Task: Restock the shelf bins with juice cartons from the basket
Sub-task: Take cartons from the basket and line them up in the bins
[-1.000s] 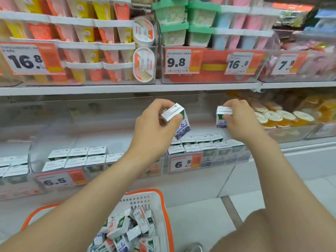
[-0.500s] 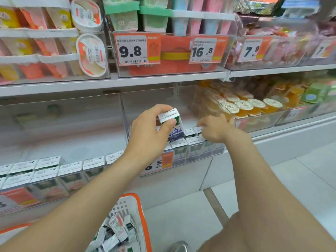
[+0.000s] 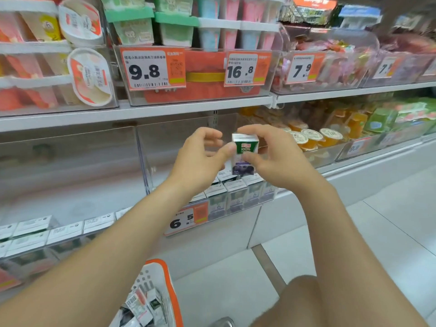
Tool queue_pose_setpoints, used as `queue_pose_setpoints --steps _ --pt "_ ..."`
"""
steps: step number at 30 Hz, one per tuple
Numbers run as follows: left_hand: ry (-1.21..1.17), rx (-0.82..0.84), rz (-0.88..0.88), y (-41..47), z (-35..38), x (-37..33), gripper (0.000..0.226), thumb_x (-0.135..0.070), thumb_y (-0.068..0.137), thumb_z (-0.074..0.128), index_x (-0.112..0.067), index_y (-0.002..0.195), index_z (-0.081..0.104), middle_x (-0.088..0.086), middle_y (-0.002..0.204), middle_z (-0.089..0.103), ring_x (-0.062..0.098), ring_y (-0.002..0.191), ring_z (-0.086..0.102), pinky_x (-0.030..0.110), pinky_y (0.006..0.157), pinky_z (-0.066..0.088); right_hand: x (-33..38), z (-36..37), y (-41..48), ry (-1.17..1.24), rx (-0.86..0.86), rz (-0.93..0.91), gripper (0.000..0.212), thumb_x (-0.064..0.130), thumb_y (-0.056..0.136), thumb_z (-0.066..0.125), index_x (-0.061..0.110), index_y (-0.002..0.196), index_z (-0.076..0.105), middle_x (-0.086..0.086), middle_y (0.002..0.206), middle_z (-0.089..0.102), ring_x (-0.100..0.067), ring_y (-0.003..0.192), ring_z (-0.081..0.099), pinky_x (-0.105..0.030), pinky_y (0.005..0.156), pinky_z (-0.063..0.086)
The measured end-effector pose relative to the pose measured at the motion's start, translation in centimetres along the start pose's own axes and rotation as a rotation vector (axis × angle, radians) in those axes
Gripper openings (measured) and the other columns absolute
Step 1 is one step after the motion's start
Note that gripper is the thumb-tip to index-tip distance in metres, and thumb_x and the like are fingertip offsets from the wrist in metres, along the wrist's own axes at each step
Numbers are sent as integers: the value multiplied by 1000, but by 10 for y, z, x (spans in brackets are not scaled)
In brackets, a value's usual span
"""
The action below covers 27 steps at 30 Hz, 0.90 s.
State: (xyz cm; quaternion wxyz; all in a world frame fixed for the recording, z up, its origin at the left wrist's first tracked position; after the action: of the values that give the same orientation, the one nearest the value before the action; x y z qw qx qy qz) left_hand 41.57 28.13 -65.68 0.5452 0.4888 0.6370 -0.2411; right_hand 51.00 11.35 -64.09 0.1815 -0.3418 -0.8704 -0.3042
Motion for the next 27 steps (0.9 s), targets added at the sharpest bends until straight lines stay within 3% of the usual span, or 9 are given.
queue_pose_setpoints --steps 2,5,8,11,15,17,21,27 --pt "297 51 54 -2 1 12 32 -38 104 59 -24 133 56 -9 130 62 11 112 64 33 97 52 -13 -5 -1 -60 -90 31 44 7 89 76 28 125 61 9 121 61 -11 109 56 -28 96 49" --pt "716 158 147 -12 5 37 38 -39 106 49 -24 141 52 -2 144 56 23 133 50 41 109 41 -31 -3 2 -134 -182 59 40 2 87 76 25 116 59 7 114 57 -10 101 50 -20 84 42" --pt "893 211 183 -21 8 59 43 -50 107 39 -30 144 49 -5 148 52 26 134 46 45 112 34 -45 7 7 -192 -138 100 48 -8 83 74 25 113 56 5 115 53 -15 102 49 -26 84 40" --pt "955 219 206 -26 9 70 46 -56 108 27 -35 144 46 -8 145 51 26 128 47 43 111 33 -54 18 11 -276 -37 152 49 -10 82 74 24 114 57 4 117 54 -17 105 48 -30 85 42" --pt "957 228 205 -23 8 74 47 -57 108 25 -36 145 46 -8 144 50 25 127 46 43 111 33 -58 25 14 -447 19 180 49 -16 78 69 17 113 63 0 109 59 -26 108 47 -44 91 49" --pt "943 240 192 -21 8 75 47 -58 108 25 -36 144 46 -8 144 49 25 126 45 43 111 32 -59 31 16 -563 27 162 44 -14 77 72 15 110 66 -4 111 64 -26 103 45 -43 90 49" --pt "945 250 194 -21 8 76 46 -58 108 27 -36 144 46 -8 144 49 25 127 44 44 111 31 -49 47 19 -722 155 147 23 -8 84 67 8 100 66 -15 113 62 -32 100 50 -38 81 44" --pt "771 290 200 -21 -1 73 44 -43 106 45 -28 147 52 -1 154 46 27 143 38 42 121 27 -18 46 10 -774 237 216 13 8 89 62 9 101 59 -18 120 61 -39 115 53 -45 95 43"
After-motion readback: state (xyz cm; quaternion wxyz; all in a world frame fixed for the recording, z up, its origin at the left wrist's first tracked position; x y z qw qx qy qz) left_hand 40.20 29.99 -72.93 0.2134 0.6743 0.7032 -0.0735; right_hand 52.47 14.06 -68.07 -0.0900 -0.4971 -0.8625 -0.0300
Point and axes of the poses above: each hand's wrist, its own y-axis towards the middle knuckle, its own z-axis out of the palm, x = y × z, the point moved 1 cm from there along y, towards the middle knuckle
